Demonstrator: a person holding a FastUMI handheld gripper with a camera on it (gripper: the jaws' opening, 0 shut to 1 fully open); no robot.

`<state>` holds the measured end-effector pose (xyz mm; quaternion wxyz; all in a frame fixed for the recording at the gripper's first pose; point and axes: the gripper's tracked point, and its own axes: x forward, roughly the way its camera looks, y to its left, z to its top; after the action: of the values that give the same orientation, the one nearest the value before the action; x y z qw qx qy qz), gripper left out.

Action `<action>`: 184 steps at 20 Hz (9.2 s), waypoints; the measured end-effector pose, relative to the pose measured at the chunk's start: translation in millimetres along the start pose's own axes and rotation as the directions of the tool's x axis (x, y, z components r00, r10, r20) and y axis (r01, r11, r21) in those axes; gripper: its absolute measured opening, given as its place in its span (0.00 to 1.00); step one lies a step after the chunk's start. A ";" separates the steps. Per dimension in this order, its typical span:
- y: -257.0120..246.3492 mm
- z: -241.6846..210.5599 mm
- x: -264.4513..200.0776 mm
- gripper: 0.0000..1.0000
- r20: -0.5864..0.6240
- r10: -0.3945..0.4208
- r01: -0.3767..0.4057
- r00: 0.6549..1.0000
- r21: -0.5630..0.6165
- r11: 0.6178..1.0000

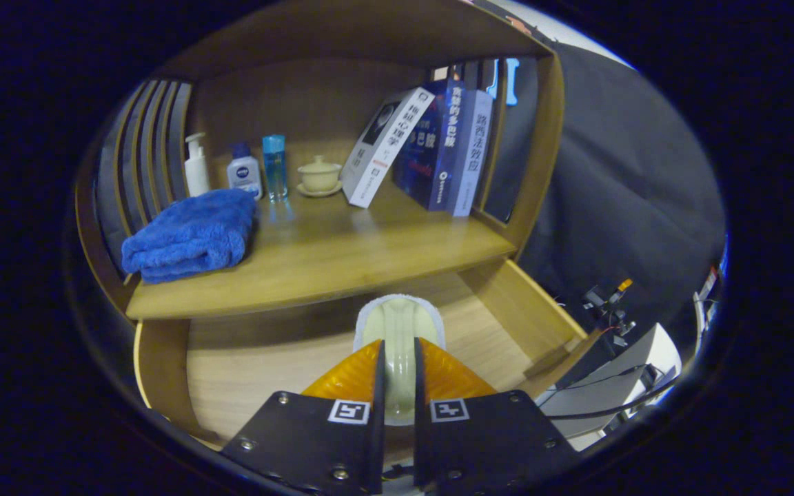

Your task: Pull open the drawer, take out the items inside it, and place them on the countertop above the cabinet.

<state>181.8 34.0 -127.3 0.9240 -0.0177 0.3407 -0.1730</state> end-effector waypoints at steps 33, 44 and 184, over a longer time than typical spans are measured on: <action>106.9 90.6 88.1 0.17 0.145 0.425 -0.436 0.894 0.049 0.899; 103.4 89.9 104.2 0.24 0.120 0.396 -0.403 0.911 0.050 0.914; 78.7 -15.3 65.9 1.00 0.357 0.421 -0.495 0.834 0.147 0.856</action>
<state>242.9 87.4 -192.0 0.9756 0.1466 0.1618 0.0211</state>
